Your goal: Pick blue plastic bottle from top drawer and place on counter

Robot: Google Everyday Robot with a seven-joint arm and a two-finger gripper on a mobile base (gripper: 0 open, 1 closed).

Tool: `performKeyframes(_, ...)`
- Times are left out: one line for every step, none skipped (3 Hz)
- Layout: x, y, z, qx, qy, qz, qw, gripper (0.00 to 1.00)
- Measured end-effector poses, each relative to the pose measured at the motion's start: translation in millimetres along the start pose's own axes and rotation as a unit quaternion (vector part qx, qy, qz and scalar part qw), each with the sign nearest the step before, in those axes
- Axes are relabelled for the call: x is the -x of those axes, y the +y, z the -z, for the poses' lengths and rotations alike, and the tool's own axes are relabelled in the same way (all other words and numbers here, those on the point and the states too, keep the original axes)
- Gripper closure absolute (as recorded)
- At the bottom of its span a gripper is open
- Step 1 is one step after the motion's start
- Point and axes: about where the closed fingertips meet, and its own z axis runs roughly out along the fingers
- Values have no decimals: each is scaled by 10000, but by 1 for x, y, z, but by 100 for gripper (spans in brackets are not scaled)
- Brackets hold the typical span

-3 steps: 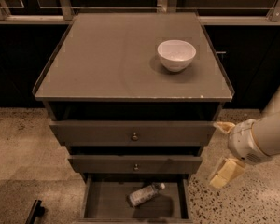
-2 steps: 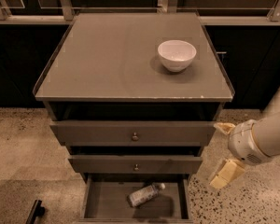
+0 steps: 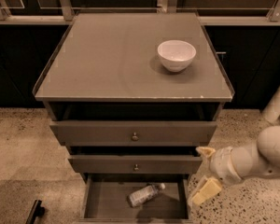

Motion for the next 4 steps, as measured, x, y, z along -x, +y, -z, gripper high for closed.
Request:
performKeyframes(-25, -5, -71, 433, -381, -168, 9982, 0)
performKeyframes(-41, 5, -94, 682, -458, -365, 9960, 0)
performKeyframes(-41, 5, -94, 681, -458, -366, 9960, 0)
performKeyframes(-53, -3, -114, 511, -537, -497, 9960, 0)
